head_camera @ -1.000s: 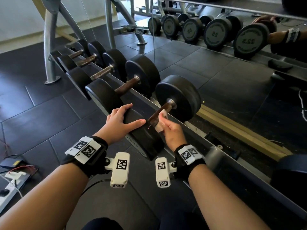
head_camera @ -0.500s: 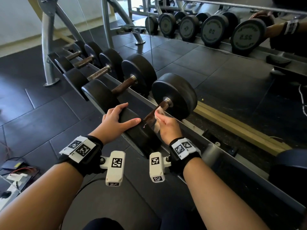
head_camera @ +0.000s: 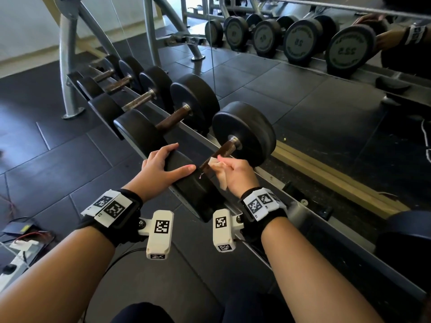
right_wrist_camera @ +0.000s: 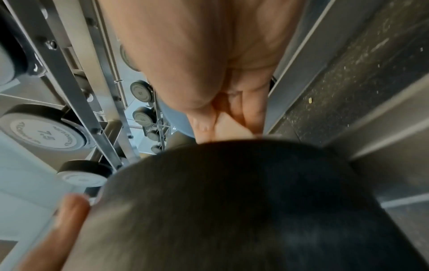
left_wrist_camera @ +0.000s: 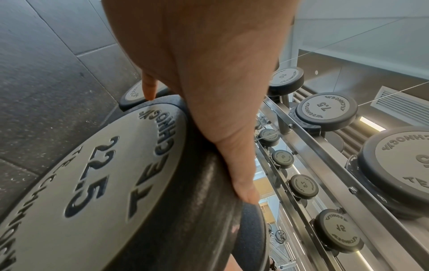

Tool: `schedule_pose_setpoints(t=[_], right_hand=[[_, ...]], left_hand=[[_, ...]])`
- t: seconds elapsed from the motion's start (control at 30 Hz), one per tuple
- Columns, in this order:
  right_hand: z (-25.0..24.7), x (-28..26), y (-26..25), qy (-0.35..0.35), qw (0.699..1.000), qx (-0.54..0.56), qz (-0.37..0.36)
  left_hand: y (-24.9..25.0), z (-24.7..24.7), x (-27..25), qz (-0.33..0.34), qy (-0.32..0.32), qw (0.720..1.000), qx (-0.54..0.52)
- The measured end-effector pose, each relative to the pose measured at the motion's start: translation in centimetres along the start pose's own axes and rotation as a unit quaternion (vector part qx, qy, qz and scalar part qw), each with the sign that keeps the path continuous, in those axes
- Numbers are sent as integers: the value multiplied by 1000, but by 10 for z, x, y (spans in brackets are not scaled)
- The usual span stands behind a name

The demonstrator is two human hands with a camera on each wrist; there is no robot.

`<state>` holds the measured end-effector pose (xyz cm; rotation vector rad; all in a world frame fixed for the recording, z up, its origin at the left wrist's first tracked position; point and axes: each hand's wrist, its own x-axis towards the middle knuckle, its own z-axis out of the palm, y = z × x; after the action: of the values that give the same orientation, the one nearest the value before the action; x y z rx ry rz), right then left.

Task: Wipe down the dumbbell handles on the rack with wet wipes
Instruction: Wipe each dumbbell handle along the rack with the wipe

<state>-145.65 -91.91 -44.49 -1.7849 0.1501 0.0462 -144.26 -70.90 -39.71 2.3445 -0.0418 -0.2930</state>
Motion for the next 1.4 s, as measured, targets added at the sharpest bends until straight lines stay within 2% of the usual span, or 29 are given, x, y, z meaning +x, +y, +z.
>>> schedule_pose_setpoints(t=[0.13,0.2,0.27,0.33,0.43,0.5,0.57,0.63,0.73,0.8,0.87,0.93,1.03,1.2,1.3,1.4], right_hand=[[12,-3,7,-68,997,-31,-26],[8,-3,8,-80,996,-5,-28],[-1,0,3,-39,999,30,-23],[-16,9,-5,39,998,-22,-50],[-31,20,-20,131,973,-137,-128],[-35,25,-27,139,955,-168,-199],[-37,31,-28,100,938,-222,-247],[-38,37,-24,43,912,-313,-263],[-36,48,-16,-76,856,-460,-225],[-36,53,-12,-130,828,-508,-200],[-37,53,-11,-131,824,-510,-207],[-34,48,-12,-115,819,-506,-245],[-22,36,-9,-155,775,-521,-322],[-26,35,-10,-203,745,-515,-371],[-32,35,-15,-218,744,-522,-355],[-47,43,-16,-138,775,-536,-307]], left_hand=[[1,0,0,-2,4,1000,1],[1,0,0,-2,1,1000,1],[0,0,0,1,2,1000,1],[0,0,0,4,4,1000,-1],[-1,0,1,3,1,1000,-7],[-1,0,1,3,0,1000,-12],[-2,0,1,4,0,1000,-16],[-2,1,1,5,1,1000,-15],[-2,0,0,5,2,1000,-16],[-1,1,0,3,0,1000,-18],[-1,1,0,3,3,1000,-17],[-1,1,0,2,5,1000,-15],[-1,1,1,3,7,1000,-16],[-1,2,1,3,11,1000,-11],[-2,2,1,3,13,1000,-12],[-2,2,1,5,12,1000,-13]])
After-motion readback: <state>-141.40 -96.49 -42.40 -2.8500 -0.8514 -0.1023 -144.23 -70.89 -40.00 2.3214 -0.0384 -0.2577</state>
